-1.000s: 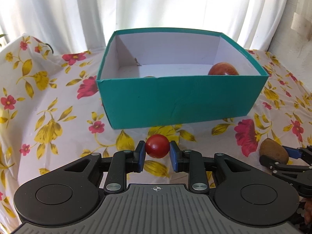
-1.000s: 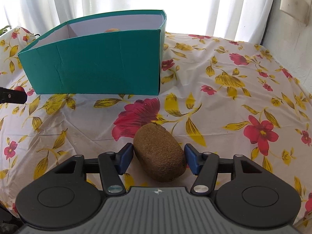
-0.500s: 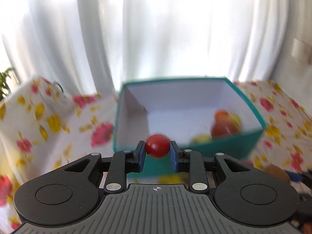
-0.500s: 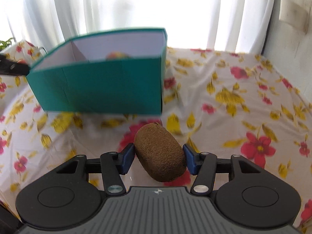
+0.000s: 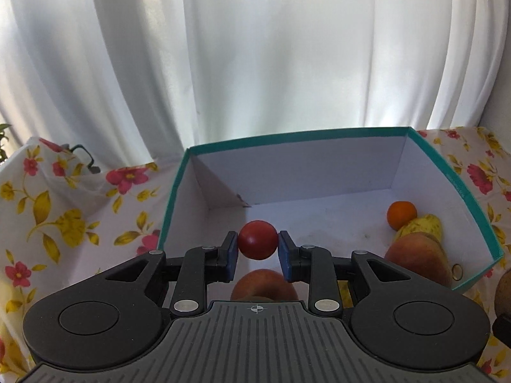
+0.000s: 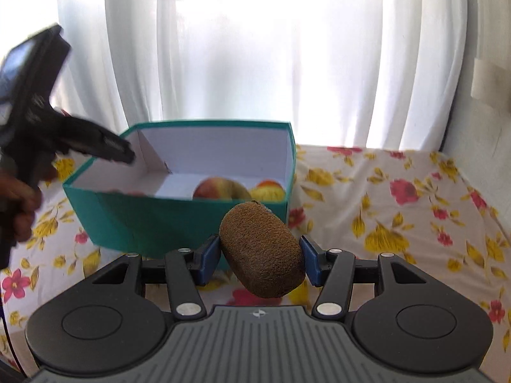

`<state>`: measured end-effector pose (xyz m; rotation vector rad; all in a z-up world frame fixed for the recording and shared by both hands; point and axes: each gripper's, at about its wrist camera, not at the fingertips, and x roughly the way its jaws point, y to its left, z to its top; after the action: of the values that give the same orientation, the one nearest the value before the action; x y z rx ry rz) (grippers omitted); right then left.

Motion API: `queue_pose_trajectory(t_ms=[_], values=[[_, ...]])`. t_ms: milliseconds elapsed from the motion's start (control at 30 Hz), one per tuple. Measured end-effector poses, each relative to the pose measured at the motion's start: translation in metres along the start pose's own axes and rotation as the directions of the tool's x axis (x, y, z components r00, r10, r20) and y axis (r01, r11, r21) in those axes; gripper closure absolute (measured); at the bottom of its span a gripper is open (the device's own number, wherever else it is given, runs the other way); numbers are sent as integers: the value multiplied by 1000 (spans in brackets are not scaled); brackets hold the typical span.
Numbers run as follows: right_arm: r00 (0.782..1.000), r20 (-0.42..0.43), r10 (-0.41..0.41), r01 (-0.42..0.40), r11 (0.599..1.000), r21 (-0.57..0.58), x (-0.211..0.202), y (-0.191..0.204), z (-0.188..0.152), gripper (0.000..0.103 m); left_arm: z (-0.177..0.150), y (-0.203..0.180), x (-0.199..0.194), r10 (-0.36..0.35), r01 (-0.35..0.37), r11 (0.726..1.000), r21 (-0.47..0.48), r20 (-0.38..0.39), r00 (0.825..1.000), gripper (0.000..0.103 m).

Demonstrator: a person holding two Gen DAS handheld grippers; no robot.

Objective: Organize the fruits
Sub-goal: 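Drop the cherry tomato into the teal box by opening the left tool, then lower the kiwi into the teal box and open the right tool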

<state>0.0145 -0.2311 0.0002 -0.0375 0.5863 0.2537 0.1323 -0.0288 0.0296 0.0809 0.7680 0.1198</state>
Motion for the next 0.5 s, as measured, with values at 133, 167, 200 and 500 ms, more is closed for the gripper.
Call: queue_pose_trajectory(t_ms=[133, 167, 200, 500], values=[[999, 30, 13, -12, 1000, -18, 6, 4, 12, 50, -1, -1, 13, 0, 0, 1000, 0, -25, 1000, 70], [999, 37, 16, -15, 1000, -22, 7, 5, 14, 50, -1, -1, 14, 6, -6, 1000, -2, -27, 1000, 68], [999, 43, 18, -17, 1000, -26, 8, 6, 17, 50, -1, 0, 15, 9, -9, 1000, 0, -28, 1000, 68], [997, 71, 31, -27, 998, -61, 18, 14, 30, 49, -4, 30, -24, 37, -33, 995, -97, 39, 999, 28]])
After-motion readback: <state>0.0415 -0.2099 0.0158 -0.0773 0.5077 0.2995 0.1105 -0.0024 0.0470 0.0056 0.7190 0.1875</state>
